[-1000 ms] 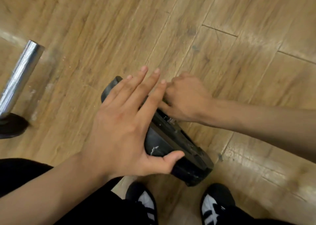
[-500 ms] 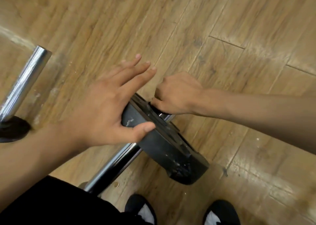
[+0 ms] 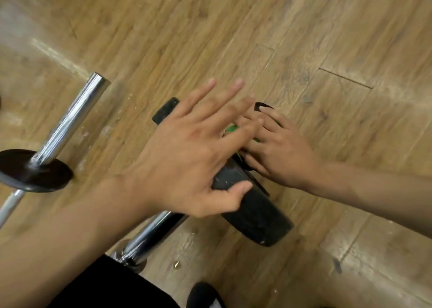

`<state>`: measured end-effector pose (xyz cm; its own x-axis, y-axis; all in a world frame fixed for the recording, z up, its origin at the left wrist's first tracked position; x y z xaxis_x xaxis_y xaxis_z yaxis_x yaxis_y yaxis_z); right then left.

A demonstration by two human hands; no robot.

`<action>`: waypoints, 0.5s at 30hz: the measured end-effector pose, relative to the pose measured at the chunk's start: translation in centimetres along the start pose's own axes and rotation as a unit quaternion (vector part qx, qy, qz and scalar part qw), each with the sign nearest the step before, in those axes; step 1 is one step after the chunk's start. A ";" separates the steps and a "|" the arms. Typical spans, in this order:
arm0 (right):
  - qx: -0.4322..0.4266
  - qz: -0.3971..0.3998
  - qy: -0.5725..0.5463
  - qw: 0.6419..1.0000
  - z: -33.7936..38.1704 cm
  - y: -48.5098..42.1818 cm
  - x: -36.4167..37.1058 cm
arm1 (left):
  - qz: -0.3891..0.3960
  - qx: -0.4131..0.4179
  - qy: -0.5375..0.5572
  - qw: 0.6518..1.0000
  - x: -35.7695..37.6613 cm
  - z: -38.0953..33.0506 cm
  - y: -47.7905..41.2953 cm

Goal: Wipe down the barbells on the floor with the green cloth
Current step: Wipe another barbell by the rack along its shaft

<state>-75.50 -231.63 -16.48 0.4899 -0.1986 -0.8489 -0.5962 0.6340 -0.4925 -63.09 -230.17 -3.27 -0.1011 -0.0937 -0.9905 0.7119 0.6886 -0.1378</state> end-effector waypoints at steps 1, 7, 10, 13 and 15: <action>-0.014 0.003 0.009 1.000 -0.3 -0.2 0.1 | -0.003 -0.029 -0.012 1.000 -0.2 1.1 0.1; -0.050 -0.026 0.015 0.998 -0.9 -1.9 2.3 | -0.074 -0.148 -0.027 0.986 -0.9 2.0 2.1; -0.102 -0.049 0.034 0.993 -1.9 -2.6 3.0 | -0.075 -0.185 -0.017 0.980 -0.6 4.2 2.0; -0.072 -0.031 -0.001 0.997 -1.6 -6.6 3.3 | -0.090 -0.189 -0.008 0.978 -0.4 5.7 1.5; 0.019 0.042 -0.003 0.999 -1.5 -10.3 3.8 | -0.091 -0.187 0.000 0.978 -0.1 6.3 1.2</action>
<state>-68.45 -240.01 -14.95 0.4426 -0.1390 -0.8859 -0.6112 0.6761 -0.4115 -57.88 -233.87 -3.33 -0.2024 -0.2386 -0.9498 0.3788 0.8753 -0.3006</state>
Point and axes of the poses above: each hand's wrist, its own y-axis away from the middle knuckle, its own x-axis out of the palm, z = x × y, the point moved 5 cm from there along -y, towards the middle knuckle, and after that the axes turned 13 degrees about -z, right-handed, at the moved point
